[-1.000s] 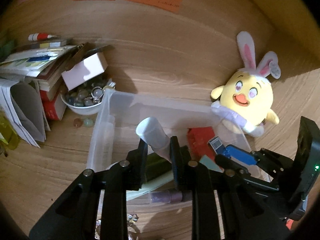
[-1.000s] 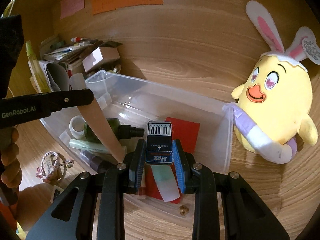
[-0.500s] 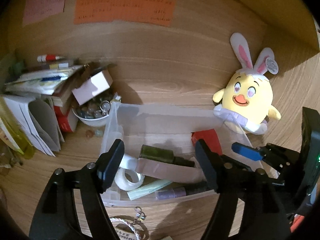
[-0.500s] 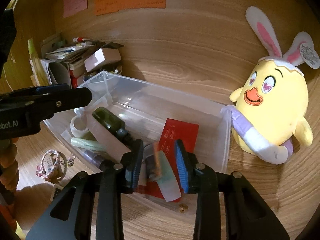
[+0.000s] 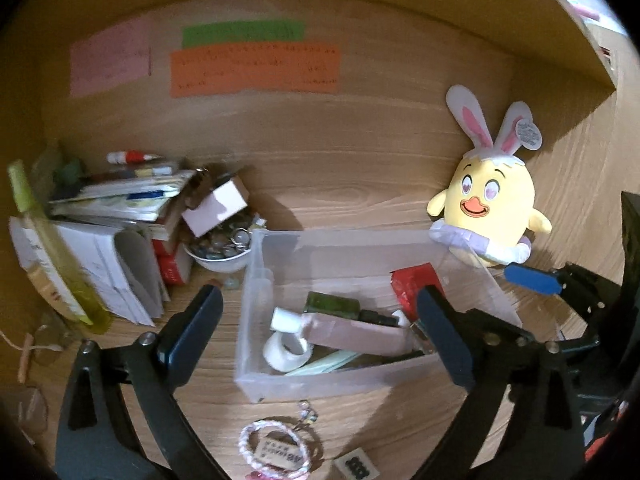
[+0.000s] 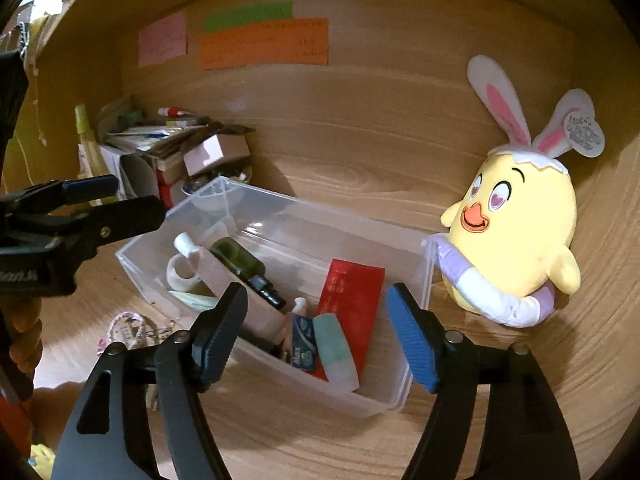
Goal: Organize objects
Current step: 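Open the right tool to drop the card while the left lowers the pink tube into the bin, then withdraw both tools from the bin toward the tile and bracelet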
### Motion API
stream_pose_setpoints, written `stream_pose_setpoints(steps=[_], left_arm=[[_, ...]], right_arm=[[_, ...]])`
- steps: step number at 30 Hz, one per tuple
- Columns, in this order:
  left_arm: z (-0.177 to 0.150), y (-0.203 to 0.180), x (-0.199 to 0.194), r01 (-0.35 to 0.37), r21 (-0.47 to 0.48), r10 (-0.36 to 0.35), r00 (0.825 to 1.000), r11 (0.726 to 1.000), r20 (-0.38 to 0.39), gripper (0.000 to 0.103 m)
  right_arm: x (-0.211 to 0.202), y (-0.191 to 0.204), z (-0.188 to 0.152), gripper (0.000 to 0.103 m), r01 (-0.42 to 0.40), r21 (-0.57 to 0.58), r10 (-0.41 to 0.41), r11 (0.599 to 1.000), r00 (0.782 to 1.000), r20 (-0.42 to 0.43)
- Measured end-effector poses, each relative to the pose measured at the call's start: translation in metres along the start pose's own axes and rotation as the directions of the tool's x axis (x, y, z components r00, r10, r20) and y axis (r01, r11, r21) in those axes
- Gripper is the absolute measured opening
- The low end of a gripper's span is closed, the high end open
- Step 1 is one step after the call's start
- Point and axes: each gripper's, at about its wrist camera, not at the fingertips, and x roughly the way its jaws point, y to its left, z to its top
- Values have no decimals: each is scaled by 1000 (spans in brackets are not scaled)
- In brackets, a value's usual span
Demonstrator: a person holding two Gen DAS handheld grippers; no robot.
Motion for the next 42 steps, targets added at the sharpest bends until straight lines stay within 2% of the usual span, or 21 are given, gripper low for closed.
stream_pose_setpoints(steps=[10, 17, 27, 37, 40, 42], left_arm=[[-22, 14, -18, -39, 22, 40, 999, 999, -27, 99], [-40, 27, -26, -59, 39, 61, 997, 998, -53, 100], [-72, 48, -24, -81, 38, 86, 987, 996, -136, 100], [-105, 55, -13, -66, 53, 76, 972, 996, -224, 100], [-112, 55, -11, -48, 58, 61, 968, 997, -245, 100], [-115, 54, -9, -32, 63, 48, 964, 997, -261, 100]], right_arm=[[-31, 20, -11, 71, -37, -37, 39, 999, 998, 50], [-34, 38, -24, 71, -68, -48, 70, 997, 997, 38], [-5, 71, -51, 71, -152, -66, 147, 986, 986, -73], [24, 102, -70, 70, -243, -95, 220, 965, 954, -201], [32, 108, -73, 63, -251, -102, 222, 963, 948, -230], [38, 111, -75, 50, -262, -105, 229, 959, 940, -252]])
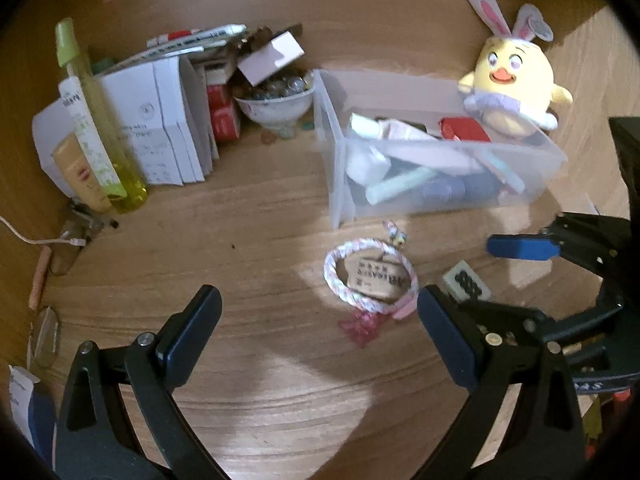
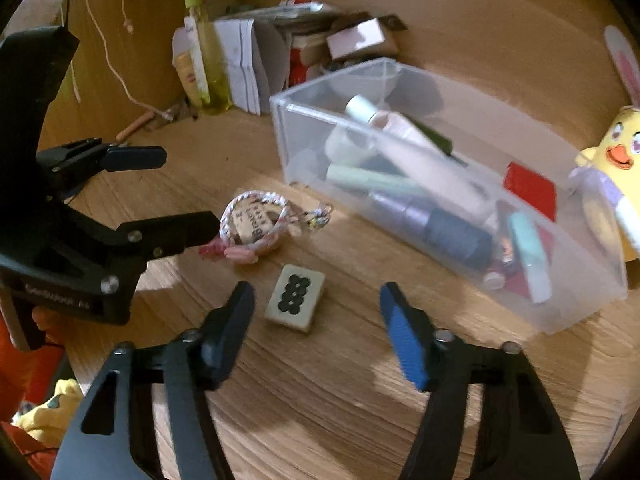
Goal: Organize objects
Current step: 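Withdraw both tools from the bin toward the tile and bracelet, then grasp the mahjong tile with the right tool while the left grasps the bracelet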
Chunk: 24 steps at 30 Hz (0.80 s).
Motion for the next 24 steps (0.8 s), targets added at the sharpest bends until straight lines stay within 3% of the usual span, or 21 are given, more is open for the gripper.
stream_pose_setpoints(steps=[5, 18, 19, 21, 22, 24], left_arm=[[-4, -6, 8, 22, 22, -22, 999, 1000, -33, 100], [0, -26, 32, 53, 59, -47, 994, 997, -99, 99], [1, -27, 33, 50, 58, -44, 994, 997, -95, 96], [2, -27, 34, 46, 60, -40, 995, 997, -93, 77], [2, -25, 34, 59, 48, -54, 994, 997, -93, 77], [2, -23, 34, 51, 35, -48, 995, 998, -86, 65]], right_arm=[[9, 1, -3, 24, -3, -11, 2, 1000, 1000, -29], [-14, -30, -14, 22, 35, 64, -36, 997, 999, 19], [-16, -33, -15, 22, 36, 71, -38, 997, 999, 22], [-19, -39, -18, 23, 39, 87, -42, 995, 999, 27], [-20, -42, -19, 22, 40, 93, -43, 995, 999, 28], [-22, -46, -20, 22, 39, 104, -42, 994, 999, 31]])
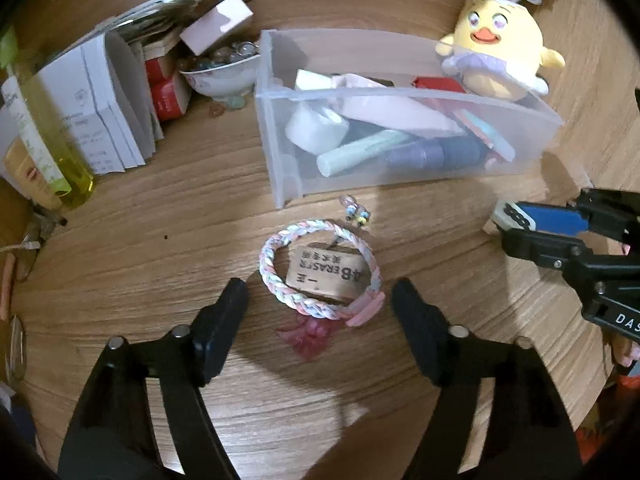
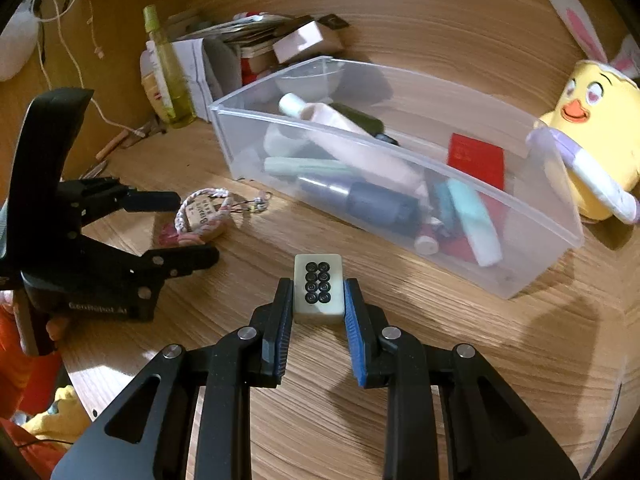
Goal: Organize objects
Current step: 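Grasp the mahjong tile with the right tool while the left grasps the bracelet, then carry the held tile and bracelet up and over the clear bin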
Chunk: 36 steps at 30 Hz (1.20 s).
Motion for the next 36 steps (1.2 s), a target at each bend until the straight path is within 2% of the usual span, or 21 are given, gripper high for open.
stream_pose_setpoints(steps=[4, 9, 14, 17, 27, 36], left_arm=[[-1, 4, -5, 16, -29, -16, 1000, 999, 8, 54], [-5, 4, -12, 8, -21, -8, 1000, 1000, 19, 36], [-7, 2, -24, -4, -11, 5, 998, 1000, 55, 30], [-7, 3, -30, -5, -10, 6, 997, 1000, 74, 17], [6, 4, -43, -35, -9, 36, 988, 999, 153, 15], [22, 13, -60, 2, -51, 9, 978, 999, 210, 15]], right_arm=[[-3, -5, -1, 23, 0, 13, 0, 1000, 1000, 3], [-4, -7, -1, 23, -4, 21, 4, 1000, 1000, 10], [-7, -7, -1, 23, -4, 24, 4, 1000, 1000, 17], [-8, -8, 0, 23, -2, 29, 1, 1000, 1000, 21], [-20, -17, 2, 23, 4, 51, -6, 999, 998, 55], [-33, -28, 7, 23, 9, 79, -16, 997, 996, 91]])
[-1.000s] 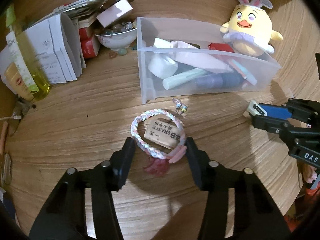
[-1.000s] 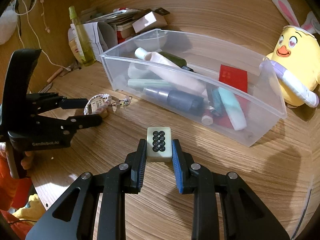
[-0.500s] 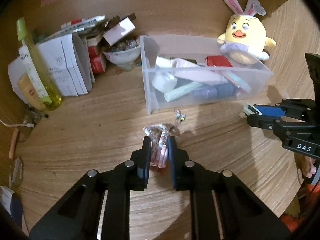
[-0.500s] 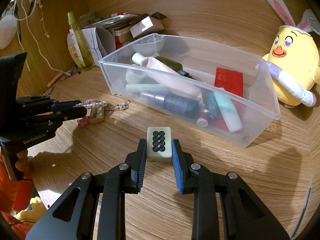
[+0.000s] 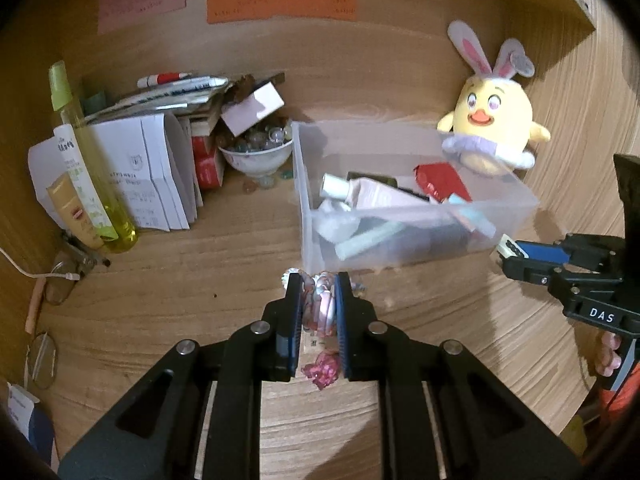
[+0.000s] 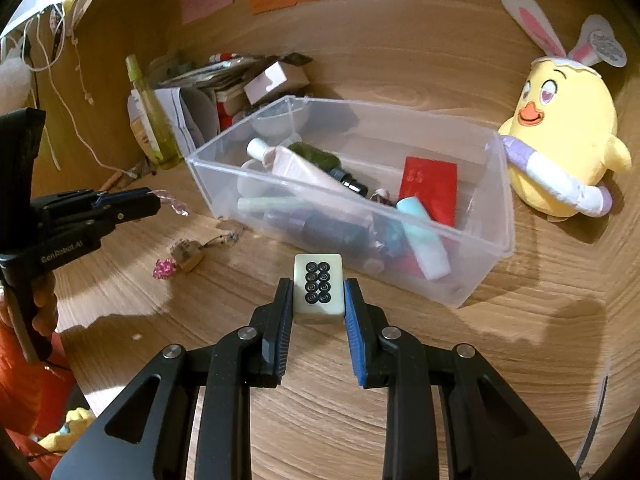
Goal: Organize objects
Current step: 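Carry the held tile and bracelet up and over the clear bin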
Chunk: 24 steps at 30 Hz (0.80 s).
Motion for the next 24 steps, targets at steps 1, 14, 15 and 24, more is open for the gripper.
stream_pose_setpoints(steps=[1, 14, 15, 24], left_arm=[[1, -1, -2, 3, -1, -3, 1000, 1000, 5, 15], [28, -16, -19, 53, -15, -52, 994, 998, 99, 15], [31, -18, -20, 61, -14, -59, 992, 998, 107, 15], [54, -38, -21, 115, 5, -114, 982, 993, 149, 15]], right_arm=[[-2, -1, 1, 23, 0, 3, 0, 1000, 1000, 6], [-31, -11, 20, 23, 24, 23, -26, 999, 995, 93], [-34, -13, 22, 23, 26, 25, -28, 999, 994, 102], [-45, -24, 38, 23, 42, 42, -48, 998, 988, 148]])
